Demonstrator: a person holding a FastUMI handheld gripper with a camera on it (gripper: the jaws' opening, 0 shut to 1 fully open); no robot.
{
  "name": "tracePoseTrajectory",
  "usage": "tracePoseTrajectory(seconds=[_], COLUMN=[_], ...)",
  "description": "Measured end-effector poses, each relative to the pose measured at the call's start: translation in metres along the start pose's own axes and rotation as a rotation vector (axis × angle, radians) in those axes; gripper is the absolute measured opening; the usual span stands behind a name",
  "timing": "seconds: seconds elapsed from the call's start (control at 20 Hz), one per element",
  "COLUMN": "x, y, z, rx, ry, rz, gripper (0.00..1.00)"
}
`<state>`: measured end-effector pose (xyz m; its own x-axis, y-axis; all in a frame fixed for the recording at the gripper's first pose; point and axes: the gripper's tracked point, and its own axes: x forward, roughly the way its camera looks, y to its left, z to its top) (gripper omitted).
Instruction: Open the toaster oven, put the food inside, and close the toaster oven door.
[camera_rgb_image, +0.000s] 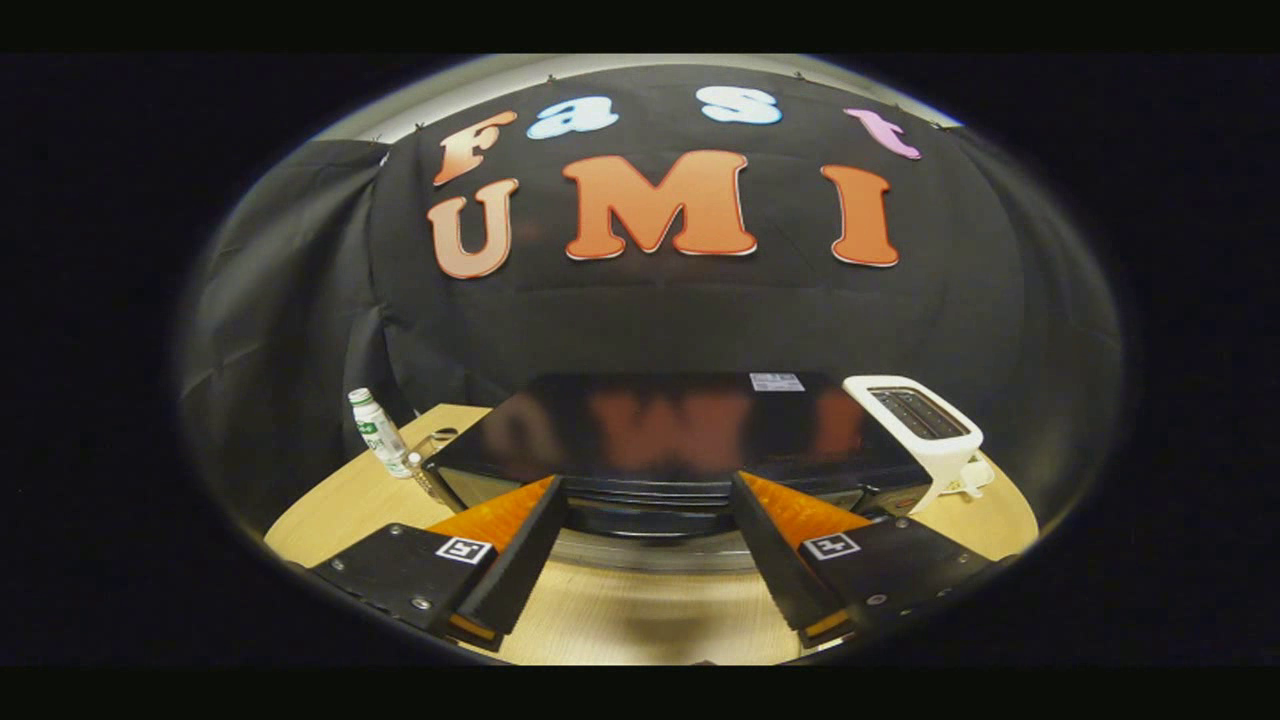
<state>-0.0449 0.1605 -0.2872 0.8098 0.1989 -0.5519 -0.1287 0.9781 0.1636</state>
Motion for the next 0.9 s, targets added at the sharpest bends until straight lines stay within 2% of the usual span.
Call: tracePoseTrajectory(seconds=[0.15,0.4,0.6,0.9], x=[-0.024,-0.061,-0.081,-0.093], y=[0.005,0.011,0.01,0.013], z=[-0.009,-0.05,-0.073,-0.094], rx=[-0.025,-0.126,-0.232,-0.14], ry=[-0.036,0.096,0.116,0.217], rz=[0.018,0.083,0.099,0.144], gripper=[0.91,0.9,0.84,0.85])
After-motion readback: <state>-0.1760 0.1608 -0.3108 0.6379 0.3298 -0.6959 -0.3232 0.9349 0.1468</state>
